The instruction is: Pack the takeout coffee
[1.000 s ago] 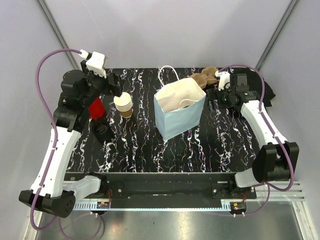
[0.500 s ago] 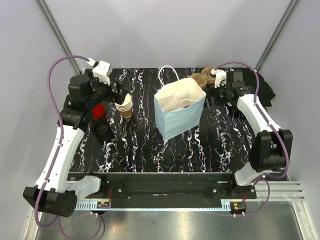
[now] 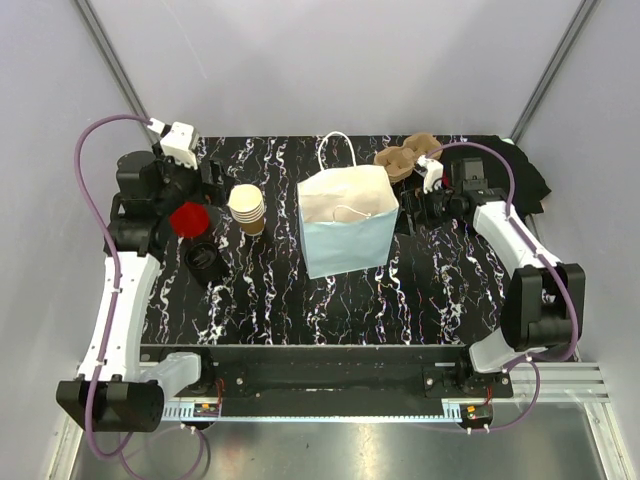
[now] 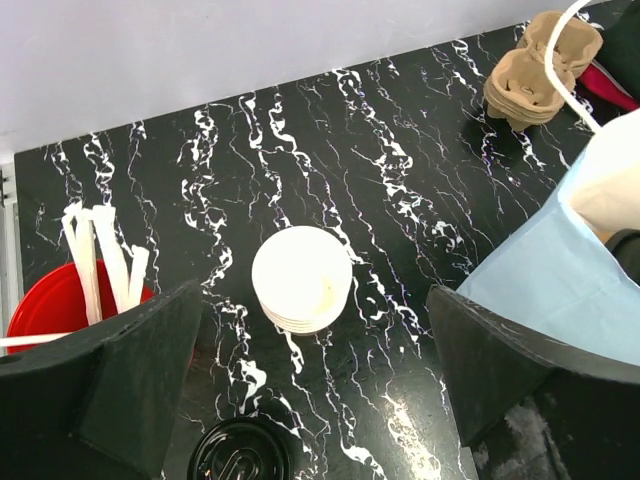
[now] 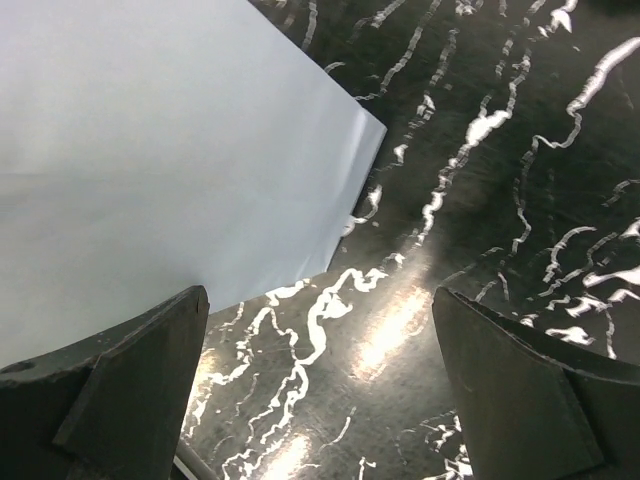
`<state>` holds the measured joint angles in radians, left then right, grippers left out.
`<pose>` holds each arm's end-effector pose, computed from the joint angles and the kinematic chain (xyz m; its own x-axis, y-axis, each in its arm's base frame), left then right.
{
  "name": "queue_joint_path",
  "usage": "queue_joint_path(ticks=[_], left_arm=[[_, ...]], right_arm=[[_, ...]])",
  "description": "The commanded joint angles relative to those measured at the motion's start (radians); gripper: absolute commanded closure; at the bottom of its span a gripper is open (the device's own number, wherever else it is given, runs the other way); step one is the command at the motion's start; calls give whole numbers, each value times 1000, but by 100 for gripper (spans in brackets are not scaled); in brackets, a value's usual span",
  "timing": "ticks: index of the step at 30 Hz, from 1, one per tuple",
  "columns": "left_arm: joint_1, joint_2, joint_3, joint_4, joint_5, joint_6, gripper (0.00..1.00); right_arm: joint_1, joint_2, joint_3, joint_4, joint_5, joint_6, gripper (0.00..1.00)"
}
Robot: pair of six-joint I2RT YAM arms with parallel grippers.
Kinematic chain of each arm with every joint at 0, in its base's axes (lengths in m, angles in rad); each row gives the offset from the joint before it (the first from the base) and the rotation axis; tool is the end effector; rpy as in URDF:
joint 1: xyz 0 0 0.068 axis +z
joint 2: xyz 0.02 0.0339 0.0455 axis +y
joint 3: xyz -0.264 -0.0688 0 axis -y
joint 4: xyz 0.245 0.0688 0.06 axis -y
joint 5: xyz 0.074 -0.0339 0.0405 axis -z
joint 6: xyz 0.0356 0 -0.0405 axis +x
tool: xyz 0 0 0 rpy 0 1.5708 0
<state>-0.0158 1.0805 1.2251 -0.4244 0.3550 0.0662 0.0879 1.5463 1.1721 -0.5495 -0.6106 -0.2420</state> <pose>0.2325 -0.0160 0.4114 -0.2525 0.0660 -0.9654 0.3663 0.9299 -0.0322 0.3227 0.0489 0.2614 -0.6718 -0.2563 -0.6949 -0.5946 0.7461 0.2996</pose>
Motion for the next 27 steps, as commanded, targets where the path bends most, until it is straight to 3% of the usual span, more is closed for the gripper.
queue_joint_path(ticks=[1, 10, 22, 27], left_arm=[[42, -19, -13, 52, 67, -22, 1], [100, 2, -26, 70, 148, -63, 1], [152, 61, 42, -4, 248, -57, 1], [180, 85, 89, -49, 252, -57, 1]], right_arm=[[-4, -58, -26, 16, -97, 6, 0], [-2, -58, -32, -18, -150, 24, 0], [-14, -359, 133, -173, 320, -16, 0], [-16, -446, 218, -179, 411, -26, 0]])
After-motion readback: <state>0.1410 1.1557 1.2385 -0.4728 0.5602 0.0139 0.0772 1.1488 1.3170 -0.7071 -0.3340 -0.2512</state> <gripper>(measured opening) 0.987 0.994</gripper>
